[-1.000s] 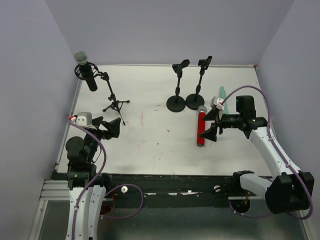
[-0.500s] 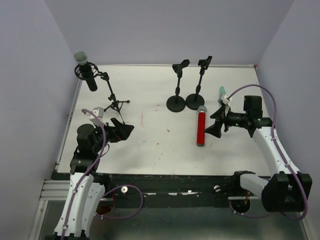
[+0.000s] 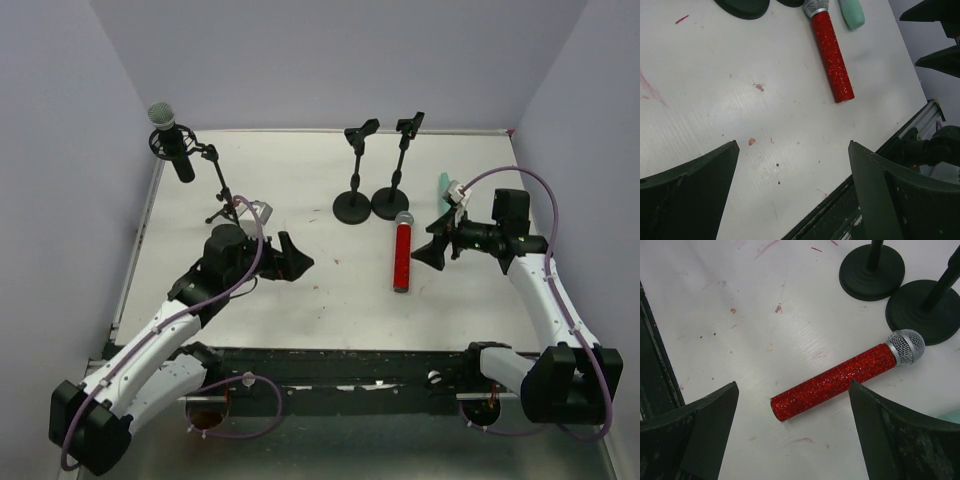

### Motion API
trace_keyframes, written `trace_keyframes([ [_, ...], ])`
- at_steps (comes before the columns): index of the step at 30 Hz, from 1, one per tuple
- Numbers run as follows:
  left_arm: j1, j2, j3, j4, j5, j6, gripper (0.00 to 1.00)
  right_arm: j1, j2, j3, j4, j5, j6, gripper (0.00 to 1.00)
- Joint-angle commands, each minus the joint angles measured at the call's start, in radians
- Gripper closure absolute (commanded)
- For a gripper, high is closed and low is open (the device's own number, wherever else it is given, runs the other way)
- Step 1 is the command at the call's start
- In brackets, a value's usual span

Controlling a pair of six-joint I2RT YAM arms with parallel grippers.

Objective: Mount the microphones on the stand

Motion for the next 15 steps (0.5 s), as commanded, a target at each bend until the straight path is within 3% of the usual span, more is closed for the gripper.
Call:
trace_keyframes([
  [1, -0.052, 0.148, 0.049, 0.313, 0.047, 0.123, 0.06, -0.019, -0.007, 0.0, 0.045, 0.023, 0.081, 0.0],
  [7, -0.052, 0.404, 0.085, 0.771, 0.108, 0.313, 0.08, -0.037, 0.012, 0.003, 0.054, -0.023, 0.119, 0.01],
  [10, -0.044, 0.559, 0.213, 0.837, 0.157, 0.454, 0.09, -0.039, 0.015, 0.003, 0.056, -0.023, 0.125, 0.0],
  [15, 0.019, 0.806, 0.38, 0.981, 0.249, 0.453, 0.11, -0.039, 0.004, 0.004, 0.056, -0.026, 0.125, 0.0],
])
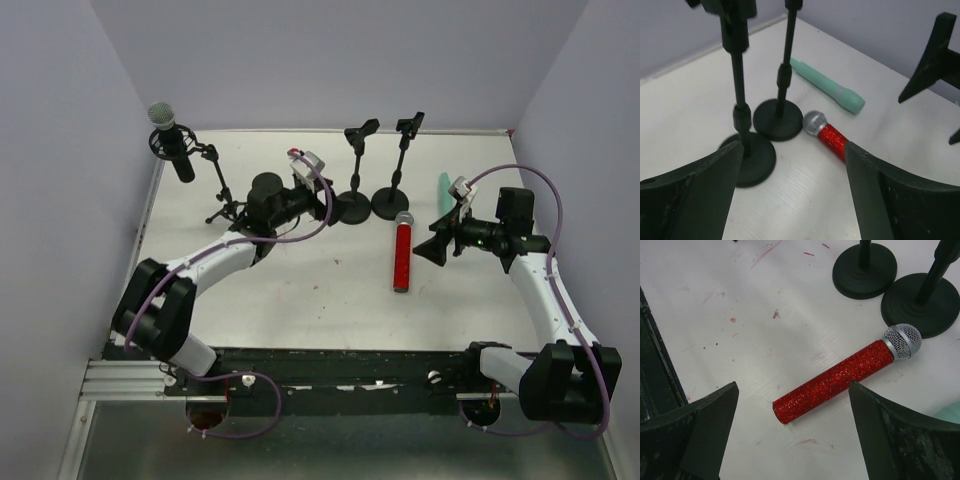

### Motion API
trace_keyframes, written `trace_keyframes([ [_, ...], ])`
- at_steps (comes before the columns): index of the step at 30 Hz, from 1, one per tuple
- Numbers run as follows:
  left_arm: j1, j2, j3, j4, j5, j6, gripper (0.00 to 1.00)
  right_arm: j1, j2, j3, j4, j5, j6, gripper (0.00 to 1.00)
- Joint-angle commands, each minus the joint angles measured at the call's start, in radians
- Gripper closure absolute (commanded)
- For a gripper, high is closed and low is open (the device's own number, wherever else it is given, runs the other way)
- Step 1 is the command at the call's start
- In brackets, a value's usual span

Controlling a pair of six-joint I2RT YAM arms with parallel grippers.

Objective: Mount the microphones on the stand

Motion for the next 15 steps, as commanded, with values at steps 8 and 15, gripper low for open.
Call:
trace_keyframes([
  [8, 0.101, 0.43, 0.297, 0.521, 0.223, -0.016, 0.23, -0.008, -0.012, 0.006, 0.011, -0.046, 0.025, 0.0],
  [15, 0.099, 0.554, 0.438, 0.477, 0.226, -0.052, 0.33, -0.008, -0.009, 0.012, 0.008, -0.05, 0.025, 0.0],
])
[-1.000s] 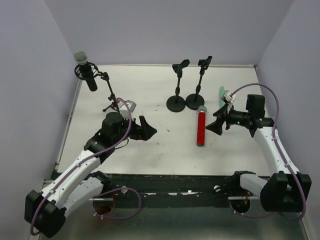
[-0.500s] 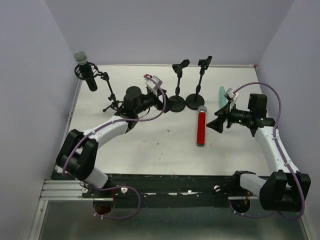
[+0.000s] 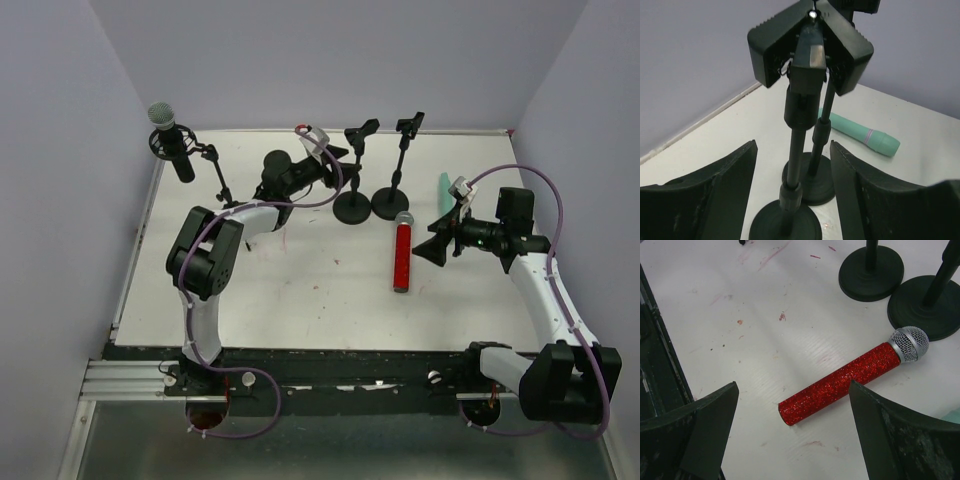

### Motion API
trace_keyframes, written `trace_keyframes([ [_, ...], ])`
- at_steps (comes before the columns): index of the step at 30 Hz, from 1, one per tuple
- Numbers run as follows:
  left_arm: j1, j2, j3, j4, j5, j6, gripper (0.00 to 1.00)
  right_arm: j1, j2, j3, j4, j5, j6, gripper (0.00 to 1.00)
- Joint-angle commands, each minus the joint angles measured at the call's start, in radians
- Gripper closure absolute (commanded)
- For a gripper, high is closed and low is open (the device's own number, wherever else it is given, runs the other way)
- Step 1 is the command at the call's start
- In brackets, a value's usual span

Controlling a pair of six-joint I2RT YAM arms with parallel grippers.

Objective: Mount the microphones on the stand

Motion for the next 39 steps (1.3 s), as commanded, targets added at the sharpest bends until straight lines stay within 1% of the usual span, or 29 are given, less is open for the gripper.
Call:
trace_keyframes([
  [1, -0.005, 0.055, 0.101, 0.037, 0.052, -0.033, 0.34, -0.006, -0.008, 0.01, 0.008, -0.023, 0.01, 0.0],
  [3, -0.005, 0.068, 0.129, 0.031, 0.054, -0.038, 0.39, -0.008, -0.008, 0.012, 0.006, -0.023, 0.01, 0.0],
  [6, -0.011, 0.089, 0.193, -0.036, 0.072, -0.044, 0.47, -0.006, -0.005, 0.015, 0.006, -0.025, 0.01, 0.01],
  [8, -0.016, 0.089, 0.196, -0.044, 0.072, -0.041, 0.48, -0.006, -0.005, 0.015, 0.003, -0.02, 0.009, 0.0],
  [14, -0.016, 0.075, 0.187, -0.066, 0.089, -0.021, 0.58, -0.006, -0.007, 0.016, 0.003, -0.02, 0.01, 0.0],
  [17, -0.016, 0.063, 0.183, -0.049, 0.097, -0.021, 0.58, -0.008, -0.007, 0.018, 0.003, -0.02, 0.01, 0.0],
  [20, -0.016, 0.048, 0.178, -0.037, 0.097, -0.021, 0.53, -0.006, -0.008, 0.016, 0.002, -0.02, 0.007, 0.0],
  [23, -0.016, 0.033, 0.18, -0.026, 0.098, -0.021, 0.53, -0.006, -0.008, 0.016, 0.002, -0.02, 0.01, 0.0],
  [25, -0.016, 0.026, 0.181, -0.024, 0.097, -0.022, 0.59, -0.006, -0.008, 0.016, 0.002, -0.022, 0.01, 0.01],
  [26, -0.014, 0.023, 0.18, -0.023, 0.097, -0.025, 0.66, -0.006, -0.008, 0.016, 0.002, -0.02, 0.01, 0.0],
  [27, -0.016, 0.022, 0.181, -0.023, 0.098, -0.027, 0.76, -0.006, -0.008, 0.016, 0.002, -0.02, 0.009, 0.0],
  [29, -0.016, 0.008, 0.172, -0.024, 0.098, -0.024, 0.9, -0.006, -0.008, 0.015, 0.002, -0.019, 0.007, 0.0],
  [31, -0.016, -0.012, 0.144, -0.011, 0.1, -0.015, 1.0, -0.006, -0.008, 0.016, 0.002, -0.016, 0.007, 0.0],
  [36, 0.0, -0.131, 0.013, 0.065, 0.104, -0.015, 1.0, -0.008, -0.012, 0.015, -0.005, -0.016, 0.0, 0.0],
  [39, 0.011, -0.242, -0.073, 0.065, 0.116, -0.039, 1.0, -0.006, -0.015, 0.016, -0.006, -0.02, -0.004, 0.0],
])
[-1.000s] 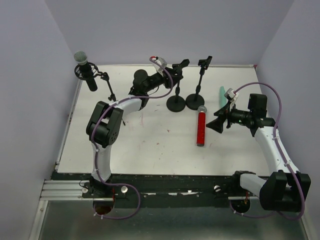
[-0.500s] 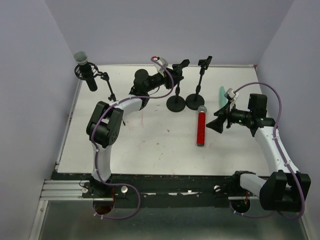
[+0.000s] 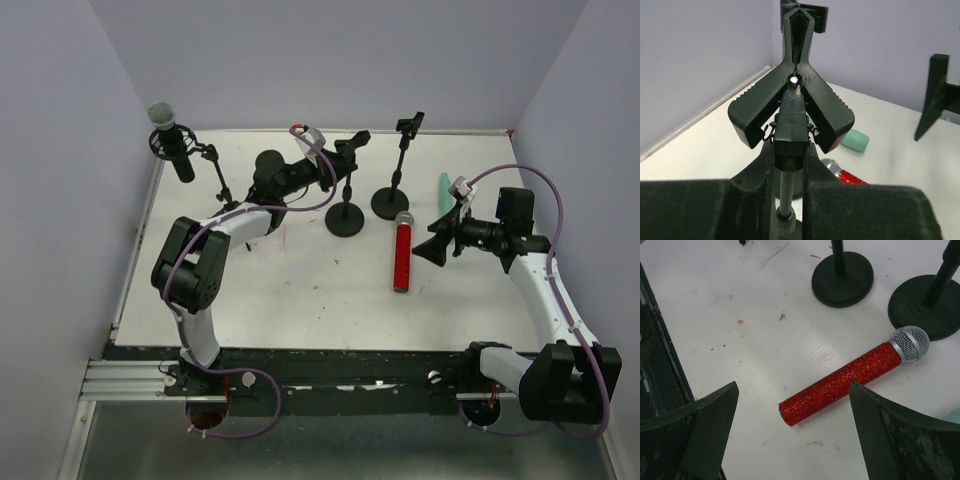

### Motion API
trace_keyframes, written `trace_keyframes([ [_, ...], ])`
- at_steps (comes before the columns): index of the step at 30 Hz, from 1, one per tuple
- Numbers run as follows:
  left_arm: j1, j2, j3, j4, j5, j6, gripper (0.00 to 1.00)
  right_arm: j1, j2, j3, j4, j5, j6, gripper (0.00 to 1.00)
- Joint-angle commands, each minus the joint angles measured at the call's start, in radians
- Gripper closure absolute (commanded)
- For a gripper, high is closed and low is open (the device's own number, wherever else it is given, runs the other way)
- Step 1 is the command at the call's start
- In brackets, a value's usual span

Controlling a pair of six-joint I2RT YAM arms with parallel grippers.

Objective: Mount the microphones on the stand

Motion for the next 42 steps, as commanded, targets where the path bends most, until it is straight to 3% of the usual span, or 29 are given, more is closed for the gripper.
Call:
trace_keyframes([
  [1, 0.017, -0.212, -0.118, 0.095, 0.053, -0.022, 1.0, -0.006, -0.015, 0.016, -0.005, -0.023, -0.003, 0.0],
  [7, 0.005, -0.476, -0.327, -0.001, 0.059, -0.117, 1.0, -0.008, -0.013, 0.012, -0.015, -0.03, -0.007, 0.0],
  [17, -0.089, -0.859, -0.721, -0.161, -0.088, -0.05, 1.0, -0.006, 0.031, 0.018, -0.033, -0.078, -0.009, 0.0],
  [25, -0.107, -0.886, -0.86, -0.008, -0.145, -0.027, 1.0, -0.006, 0.051, 0.012, -0.034, -0.075, -0.012, 0.0],
  [31, -0.109, -0.838, -0.849, 0.052, -0.111, 0.041, 1.0, -0.006, 0.08, 0.006, -0.024, -0.069, 0.017, 0.0],
  [35, -0.109, -0.795, -0.873, 0.11, -0.103, 0.009, 1.0, -0.006, 0.122, 0.001, 0.005, -0.061, 0.094, 0.0],
  [39, -0.109, -0.836, -0.93, 0.124, -0.178, -0.066, 0.61, -0.006, 0.148, -0.014, 0.073, 0.037, 0.228, 0.01],
  [40, -0.107, -0.865, -0.941, 0.089, -0.198, -0.076, 0.49, -0.006, 0.154, -0.017, 0.097, 0.081, 0.282, 0.0],
  [42, -0.109, -0.934, -0.953, -0.012, -0.247, -0.085, 0.35, -0.006, 0.166, -0.013, 0.116, 0.156, 0.394, 0.01],
])
